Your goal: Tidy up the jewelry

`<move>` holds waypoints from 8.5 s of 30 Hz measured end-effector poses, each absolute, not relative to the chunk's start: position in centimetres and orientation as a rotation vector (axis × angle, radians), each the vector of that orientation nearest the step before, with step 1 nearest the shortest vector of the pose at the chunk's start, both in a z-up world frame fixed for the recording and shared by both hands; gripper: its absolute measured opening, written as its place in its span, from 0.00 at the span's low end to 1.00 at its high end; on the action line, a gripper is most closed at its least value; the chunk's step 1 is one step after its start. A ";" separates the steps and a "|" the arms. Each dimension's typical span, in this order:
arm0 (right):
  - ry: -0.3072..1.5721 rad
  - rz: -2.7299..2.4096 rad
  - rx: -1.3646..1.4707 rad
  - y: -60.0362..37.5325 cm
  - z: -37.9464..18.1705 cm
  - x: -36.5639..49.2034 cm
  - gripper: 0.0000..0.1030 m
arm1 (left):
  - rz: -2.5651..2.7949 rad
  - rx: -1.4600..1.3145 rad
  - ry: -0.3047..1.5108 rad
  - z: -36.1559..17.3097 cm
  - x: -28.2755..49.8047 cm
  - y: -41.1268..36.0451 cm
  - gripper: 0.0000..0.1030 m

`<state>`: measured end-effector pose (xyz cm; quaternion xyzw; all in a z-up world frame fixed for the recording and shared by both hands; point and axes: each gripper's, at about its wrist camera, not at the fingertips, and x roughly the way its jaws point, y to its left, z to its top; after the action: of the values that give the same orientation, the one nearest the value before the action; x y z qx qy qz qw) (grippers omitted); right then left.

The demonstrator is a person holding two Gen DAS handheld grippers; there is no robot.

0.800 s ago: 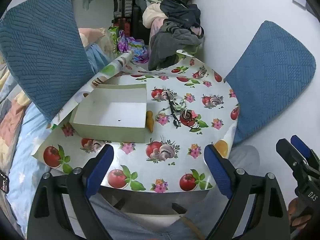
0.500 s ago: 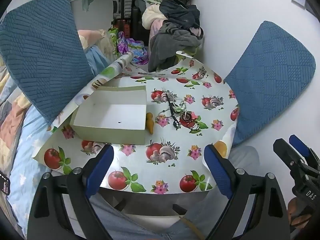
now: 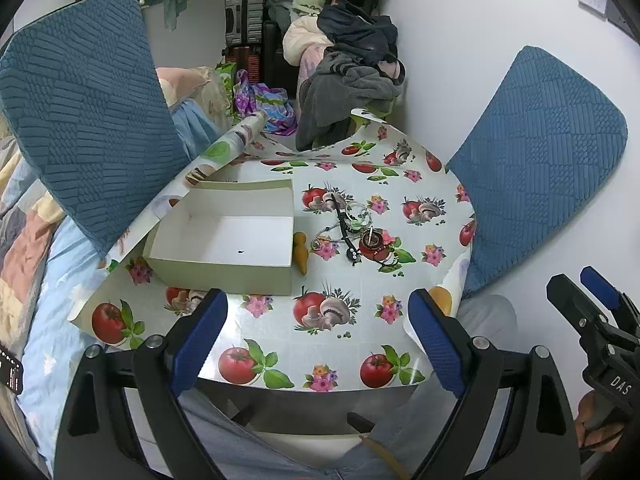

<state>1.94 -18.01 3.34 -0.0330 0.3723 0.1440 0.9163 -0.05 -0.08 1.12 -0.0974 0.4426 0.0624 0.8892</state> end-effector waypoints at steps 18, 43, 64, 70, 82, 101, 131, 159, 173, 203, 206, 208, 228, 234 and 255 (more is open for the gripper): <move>0.773 0.298 -0.071 -18.1 3.2 1.6 1.00 | 0.137 -0.181 0.906 2.0 -0.1 -0.9 0.89; 0.793 0.308 -0.066 -17.8 3.4 1.7 1.00 | 0.112 -0.182 0.908 2.0 0.3 -0.3 0.89; 0.843 0.315 -0.055 -18.2 1.6 3.4 1.00 | 0.127 -0.208 0.957 -0.3 1.8 -0.5 0.89; 0.851 0.311 -0.051 -18.2 0.6 4.1 1.00 | 0.138 -0.216 0.994 -1.7 2.7 -0.9 0.89; 0.948 0.365 0.031 -19.2 -3.9 7.5 0.73 | 0.116 -0.293 0.960 -6.0 5.2 -0.9 0.83; 1.022 0.460 -0.025 -17.5 -12.0 15.4 0.44 | 0.261 -0.143 0.907 -16.3 11.2 -3.1 0.60; 1.290 0.735 -0.095 -9.7 -22.9 26.2 0.28 | 0.418 -0.028 1.116 -26.6 16.8 -2.1 0.32; 1.386 0.614 -0.223 -10.7 -25.8 22.4 0.09 | 0.193 -0.271 1.150 -26.4 15.2 -2.2 0.12; 1.251 0.536 -0.024 -13.8 -21.8 24.5 0.23 | 0.180 -0.308 1.099 -24.8 15.2 -0.8 0.45; 1.100 0.509 -0.133 -11.3 -21.7 28.5 0.03 | 0.180 -0.295 1.053 -24.0 16.6 0.0 0.29; 1.091 0.503 -0.123 -11.8 -20.4 27.7 0.03 | 0.167 -0.298 1.035 -23.1 16.4 -0.2 0.29; 1.089 0.500 -0.118 -12.0 -19.8 27.1 0.03 | 0.157 -0.301 1.023 -22.3 16.3 -0.2 0.29; 1.258 0.421 0.035 -13.2 -25.3 28.0 0.13 | 0.108 -0.294 0.969 -17.6 14.9 0.6 0.29; 1.240 0.422 0.035 -13.0 -25.4 28.2 0.18 | 0.120 -0.304 0.962 -17.4 15.1 1.2 0.29; 1.176 0.401 -0.083 -11.4 -20.7 27.3 0.03 | 0.105 -0.329 0.960 -15.6 15.3 2.2 0.29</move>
<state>27.31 -11.43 -20.66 -0.0389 0.5508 0.1876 0.8124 15.29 2.16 -15.61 -0.1574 0.4595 0.0503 0.8727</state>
